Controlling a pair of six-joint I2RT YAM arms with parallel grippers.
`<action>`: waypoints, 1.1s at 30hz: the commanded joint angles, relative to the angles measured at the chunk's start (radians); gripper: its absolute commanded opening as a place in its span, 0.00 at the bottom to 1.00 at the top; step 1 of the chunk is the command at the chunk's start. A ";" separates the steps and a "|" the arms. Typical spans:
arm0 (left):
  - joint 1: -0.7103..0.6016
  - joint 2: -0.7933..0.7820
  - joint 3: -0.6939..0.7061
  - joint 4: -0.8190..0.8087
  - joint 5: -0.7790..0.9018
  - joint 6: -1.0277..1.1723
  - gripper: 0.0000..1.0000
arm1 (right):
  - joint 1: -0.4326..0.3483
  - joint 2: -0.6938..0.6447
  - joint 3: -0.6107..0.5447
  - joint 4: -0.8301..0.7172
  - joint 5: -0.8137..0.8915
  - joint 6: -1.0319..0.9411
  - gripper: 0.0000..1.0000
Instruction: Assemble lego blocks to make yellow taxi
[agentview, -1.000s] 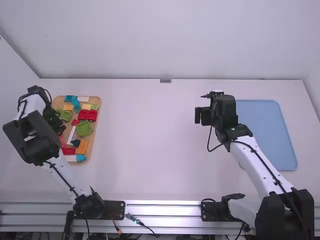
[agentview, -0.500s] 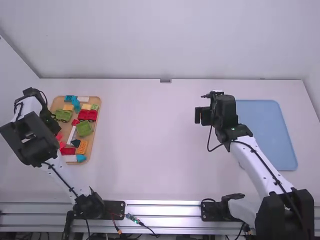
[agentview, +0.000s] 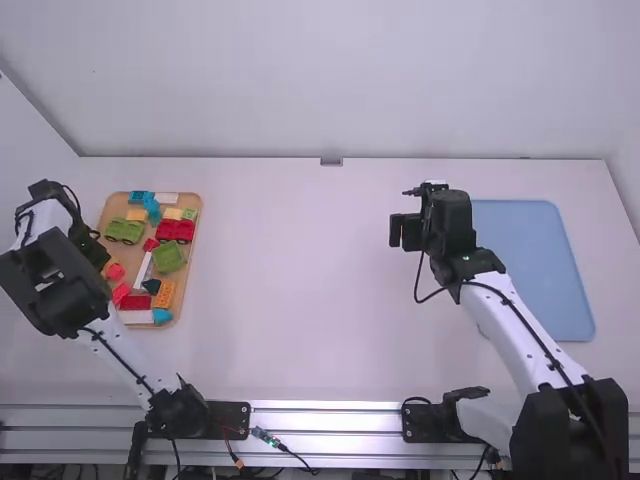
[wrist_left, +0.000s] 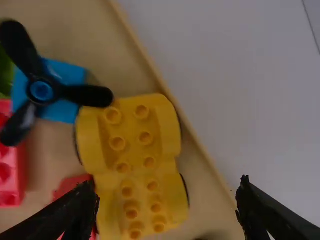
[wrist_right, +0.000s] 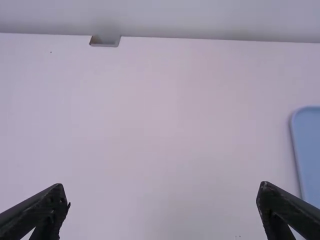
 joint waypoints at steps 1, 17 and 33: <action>0.003 -0.013 -0.058 0.026 0.021 -0.007 0.71 | 0.002 0.008 0.034 -0.005 0.001 0.000 1.00; -0.004 -0.013 -0.130 0.057 0.178 0.081 0.70 | 0.001 0.008 0.034 0.002 0.001 0.000 1.00; 0.002 -0.014 -0.087 -0.035 0.196 0.057 0.82 | 0.001 0.008 0.034 0.006 0.001 -0.001 1.00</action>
